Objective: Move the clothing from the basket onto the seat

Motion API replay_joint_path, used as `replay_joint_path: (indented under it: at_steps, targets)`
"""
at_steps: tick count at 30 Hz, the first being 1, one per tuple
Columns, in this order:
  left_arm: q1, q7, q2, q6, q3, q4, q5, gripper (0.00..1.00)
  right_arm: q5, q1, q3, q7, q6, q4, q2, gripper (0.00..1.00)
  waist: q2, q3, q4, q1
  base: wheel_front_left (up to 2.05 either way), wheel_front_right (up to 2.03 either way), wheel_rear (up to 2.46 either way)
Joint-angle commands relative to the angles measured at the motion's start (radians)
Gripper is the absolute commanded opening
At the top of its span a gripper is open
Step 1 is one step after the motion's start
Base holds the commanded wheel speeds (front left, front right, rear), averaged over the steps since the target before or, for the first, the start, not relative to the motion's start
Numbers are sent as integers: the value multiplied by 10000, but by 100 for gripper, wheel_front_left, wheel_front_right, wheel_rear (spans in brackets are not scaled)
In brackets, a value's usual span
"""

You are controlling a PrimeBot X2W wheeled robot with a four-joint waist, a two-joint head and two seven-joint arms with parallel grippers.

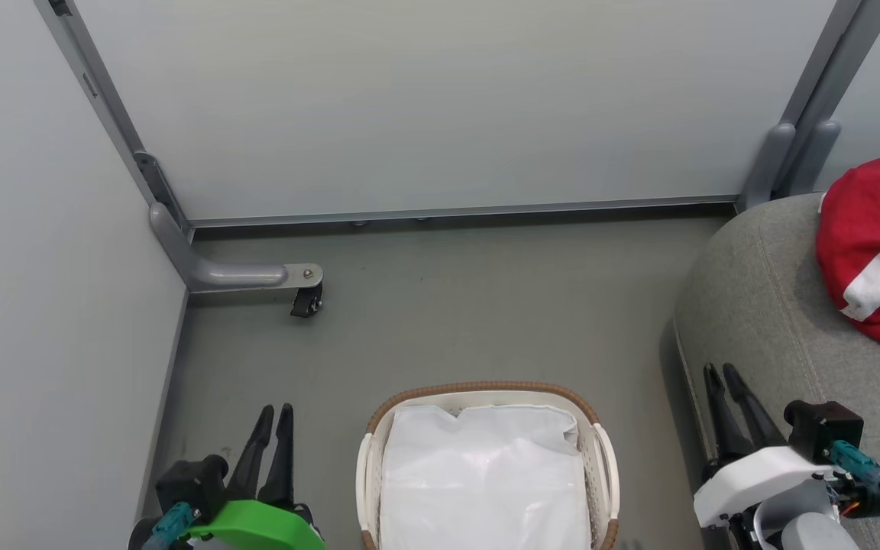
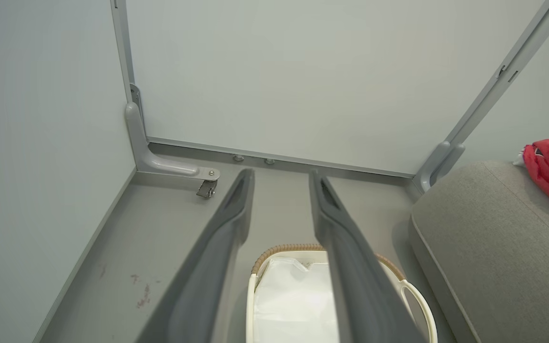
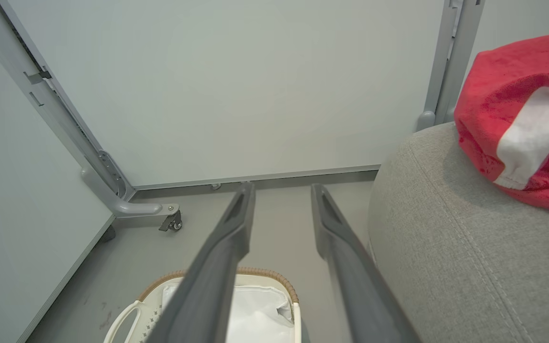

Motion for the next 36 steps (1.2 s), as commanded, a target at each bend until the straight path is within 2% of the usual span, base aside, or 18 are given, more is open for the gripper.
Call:
replay_joint_path:
  at_steps: [1,19,36]
  targets:
    - [3,27,0,-2,23,-22,-125,0,126,-30,-41,59,0,21,1,0,0,0,-3,1,0,0,0]
    - [-164,818,84,-45,659,-336,-3069,0,3318,5,-218,916,-2,-344,-25,0,0,-12,-74,1,0,0,0]
    - [-298,1456,127,-83,1179,-601,-5320,0,5784,28,-363,1587,-3,-617,-46,0,0,-22,-141,1,0,0,0]
